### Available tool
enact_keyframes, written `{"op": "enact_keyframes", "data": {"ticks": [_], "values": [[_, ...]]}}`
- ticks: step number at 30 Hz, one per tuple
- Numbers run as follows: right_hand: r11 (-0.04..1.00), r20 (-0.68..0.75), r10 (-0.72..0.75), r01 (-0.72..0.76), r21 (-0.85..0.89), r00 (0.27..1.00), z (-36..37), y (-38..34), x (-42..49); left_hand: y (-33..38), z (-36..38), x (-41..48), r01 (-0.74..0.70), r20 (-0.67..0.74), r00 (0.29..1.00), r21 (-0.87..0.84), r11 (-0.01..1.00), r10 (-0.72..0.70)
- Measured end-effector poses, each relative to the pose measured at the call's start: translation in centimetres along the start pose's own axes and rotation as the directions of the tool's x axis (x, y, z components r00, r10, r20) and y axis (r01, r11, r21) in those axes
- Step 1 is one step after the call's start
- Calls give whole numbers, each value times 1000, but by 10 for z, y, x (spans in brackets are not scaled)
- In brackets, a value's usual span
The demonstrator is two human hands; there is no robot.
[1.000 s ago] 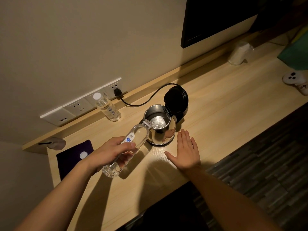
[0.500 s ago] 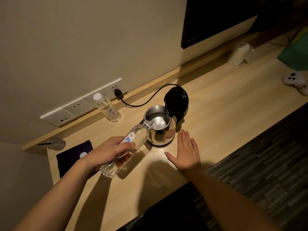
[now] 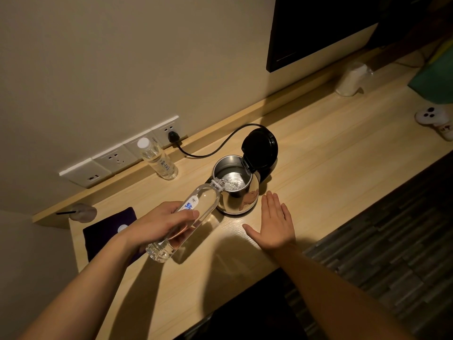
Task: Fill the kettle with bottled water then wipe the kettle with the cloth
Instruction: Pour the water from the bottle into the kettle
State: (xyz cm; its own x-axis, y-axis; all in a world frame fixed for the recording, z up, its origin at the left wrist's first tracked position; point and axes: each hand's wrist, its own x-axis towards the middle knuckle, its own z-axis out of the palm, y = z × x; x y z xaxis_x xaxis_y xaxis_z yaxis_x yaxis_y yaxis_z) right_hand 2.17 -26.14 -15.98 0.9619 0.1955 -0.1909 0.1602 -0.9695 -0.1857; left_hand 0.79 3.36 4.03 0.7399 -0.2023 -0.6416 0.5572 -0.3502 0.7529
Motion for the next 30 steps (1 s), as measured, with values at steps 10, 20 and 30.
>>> {"op": "enact_keyframes", "data": {"ticks": [10, 20, 30], "values": [[1000, -2, 2, -2, -10, 1000, 2, 0, 1, 0, -7, 4, -15, 4, 1000, 51, 999, 15], [1000, 8, 3, -4, 2, 1000, 2, 0, 1, 4, -8, 5, -15, 22, 1000, 58, 998, 14], [1000, 11, 5, -5, -8, 1000, 1, 0, 1, 5, -11, 4, 17, 37, 999, 45, 999, -19]]}}
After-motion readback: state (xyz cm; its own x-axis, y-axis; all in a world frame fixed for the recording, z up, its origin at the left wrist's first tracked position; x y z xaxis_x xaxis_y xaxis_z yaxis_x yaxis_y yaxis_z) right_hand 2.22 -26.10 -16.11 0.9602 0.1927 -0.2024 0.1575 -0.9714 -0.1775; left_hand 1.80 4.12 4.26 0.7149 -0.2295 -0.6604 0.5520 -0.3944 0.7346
